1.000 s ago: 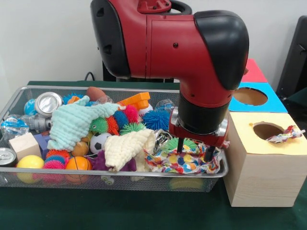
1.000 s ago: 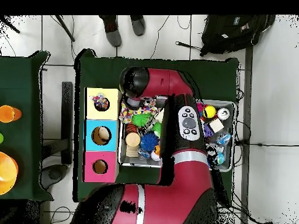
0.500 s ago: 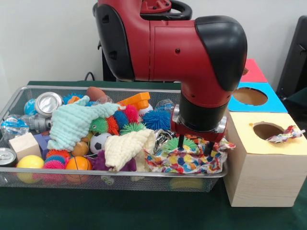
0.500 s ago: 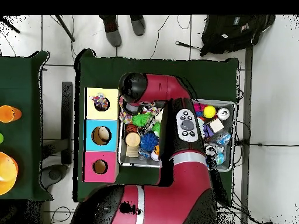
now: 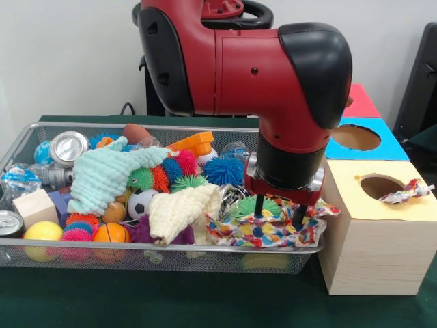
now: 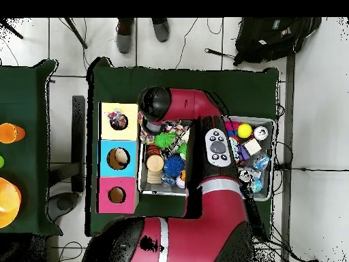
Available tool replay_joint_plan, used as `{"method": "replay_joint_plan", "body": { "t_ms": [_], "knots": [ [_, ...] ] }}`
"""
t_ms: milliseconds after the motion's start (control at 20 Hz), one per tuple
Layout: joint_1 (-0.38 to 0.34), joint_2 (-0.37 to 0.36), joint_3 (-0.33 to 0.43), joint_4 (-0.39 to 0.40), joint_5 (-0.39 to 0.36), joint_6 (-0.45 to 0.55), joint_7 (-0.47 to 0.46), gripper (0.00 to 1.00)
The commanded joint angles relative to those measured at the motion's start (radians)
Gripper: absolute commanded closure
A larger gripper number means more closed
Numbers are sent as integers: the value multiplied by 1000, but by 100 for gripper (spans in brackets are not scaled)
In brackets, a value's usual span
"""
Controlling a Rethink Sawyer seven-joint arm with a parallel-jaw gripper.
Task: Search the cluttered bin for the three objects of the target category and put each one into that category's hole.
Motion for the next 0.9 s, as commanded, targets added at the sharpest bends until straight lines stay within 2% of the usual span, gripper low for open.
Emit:
{"method": "replay_joint_plan", "body": {
  "t_ms": [50,350,750,900],
  "knots": [
    [-15,-16,98,128,-3,-92,-75,0],
    [-18,-11,98,158,3,-162,-42,0],
    [-10,19,97,141,1,-194,-32,0],
    [-13,15,98,161,1,-216,-31,0]
  ]
}}
